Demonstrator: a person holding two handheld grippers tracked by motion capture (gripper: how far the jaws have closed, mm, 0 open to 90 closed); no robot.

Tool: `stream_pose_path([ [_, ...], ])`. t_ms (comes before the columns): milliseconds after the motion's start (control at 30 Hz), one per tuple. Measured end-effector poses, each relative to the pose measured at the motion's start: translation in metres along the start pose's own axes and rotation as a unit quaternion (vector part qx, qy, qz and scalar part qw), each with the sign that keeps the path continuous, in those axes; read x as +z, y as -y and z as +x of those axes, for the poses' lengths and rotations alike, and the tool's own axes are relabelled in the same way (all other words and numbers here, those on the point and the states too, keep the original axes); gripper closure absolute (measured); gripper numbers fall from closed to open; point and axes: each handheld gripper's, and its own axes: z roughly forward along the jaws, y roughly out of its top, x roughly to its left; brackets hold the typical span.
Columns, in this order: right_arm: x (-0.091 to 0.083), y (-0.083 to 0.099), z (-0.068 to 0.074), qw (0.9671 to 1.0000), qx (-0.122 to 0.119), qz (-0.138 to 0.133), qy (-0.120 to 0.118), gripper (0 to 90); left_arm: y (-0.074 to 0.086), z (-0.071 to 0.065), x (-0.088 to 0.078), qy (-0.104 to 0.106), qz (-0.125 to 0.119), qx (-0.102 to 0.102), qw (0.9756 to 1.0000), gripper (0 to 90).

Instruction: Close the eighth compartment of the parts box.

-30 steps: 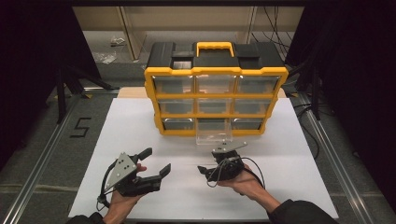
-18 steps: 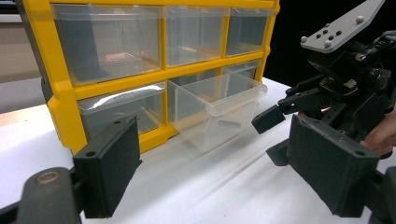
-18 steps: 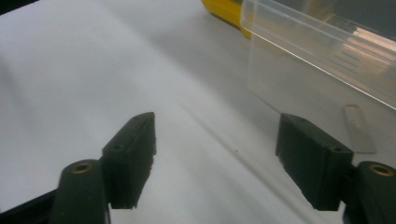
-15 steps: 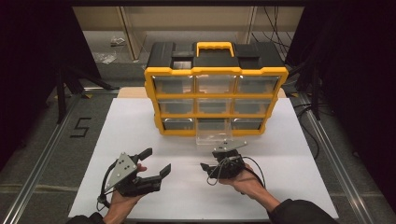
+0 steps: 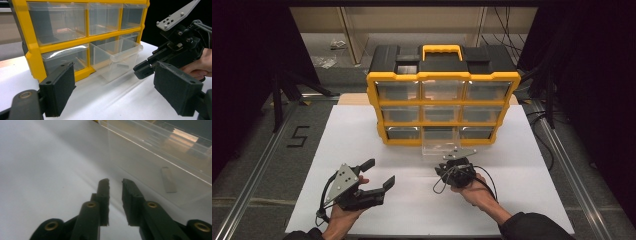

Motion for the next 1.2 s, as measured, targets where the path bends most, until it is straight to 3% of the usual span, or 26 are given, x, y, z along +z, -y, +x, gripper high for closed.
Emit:
stream_pose_path([
  [200,0.002,-0.001,-0.006,0.9998,0.005,0.001,0.017,89.7,0.0,0.0,0.0,0.001,0.0,0.001,1.0,16.9],
  [733,0.011,-0.005,-0.012,0.9989,-0.001,-0.006,0.046,90.0,0.0,0.0,0.0,0.0,0.001,-0.002,1.0,16.9],
  [1200,0.013,-0.008,-0.016,0.9985,0.0,-0.009,0.055,90.0,0.001,0.001,0.001,-0.001,0.001,-0.003,1.0,16.9],
])
